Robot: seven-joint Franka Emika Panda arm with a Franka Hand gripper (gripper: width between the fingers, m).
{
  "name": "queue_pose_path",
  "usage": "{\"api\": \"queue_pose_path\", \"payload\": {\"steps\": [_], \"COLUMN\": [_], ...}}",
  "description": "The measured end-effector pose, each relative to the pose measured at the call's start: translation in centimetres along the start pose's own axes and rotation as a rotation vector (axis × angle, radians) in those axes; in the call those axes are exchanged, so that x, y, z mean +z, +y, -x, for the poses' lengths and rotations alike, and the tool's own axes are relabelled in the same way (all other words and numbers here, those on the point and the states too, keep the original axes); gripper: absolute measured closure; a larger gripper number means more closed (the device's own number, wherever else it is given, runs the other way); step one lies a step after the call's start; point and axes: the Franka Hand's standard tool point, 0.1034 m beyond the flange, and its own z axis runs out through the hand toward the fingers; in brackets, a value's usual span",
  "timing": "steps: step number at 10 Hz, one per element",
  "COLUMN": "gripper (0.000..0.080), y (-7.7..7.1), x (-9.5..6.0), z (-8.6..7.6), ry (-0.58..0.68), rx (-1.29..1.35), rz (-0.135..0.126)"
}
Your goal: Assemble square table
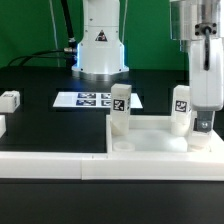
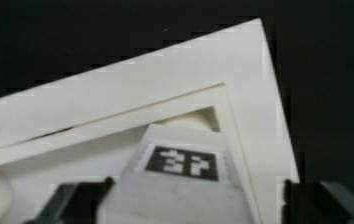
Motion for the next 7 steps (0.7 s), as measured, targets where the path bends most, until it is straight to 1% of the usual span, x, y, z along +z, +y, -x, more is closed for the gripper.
{"api": "queue_pose_path", "payload": {"steps": [1, 2, 3, 4, 6, 7], "gripper": [0.0195, 0.0160, 0.0160, 0.0152, 0.0151, 0.0151], "y": [0.07, 0.23, 0.85, 0.82, 0.75, 0.75], "x": [0.04, 0.23, 0.78, 0.77, 0.80, 0.80], "z": [0.09, 0.41, 0.39, 0.29, 0.21, 0.20], "ry": [0.000, 0.009, 0.012, 0.011, 0.015, 0.016], "rx": [-0.005, -0.237, -0.466, -0.479, -0.646, -0.688], "rz": [0.001, -0.015, -0.024, -0.022, -0.022, -0.021]}}
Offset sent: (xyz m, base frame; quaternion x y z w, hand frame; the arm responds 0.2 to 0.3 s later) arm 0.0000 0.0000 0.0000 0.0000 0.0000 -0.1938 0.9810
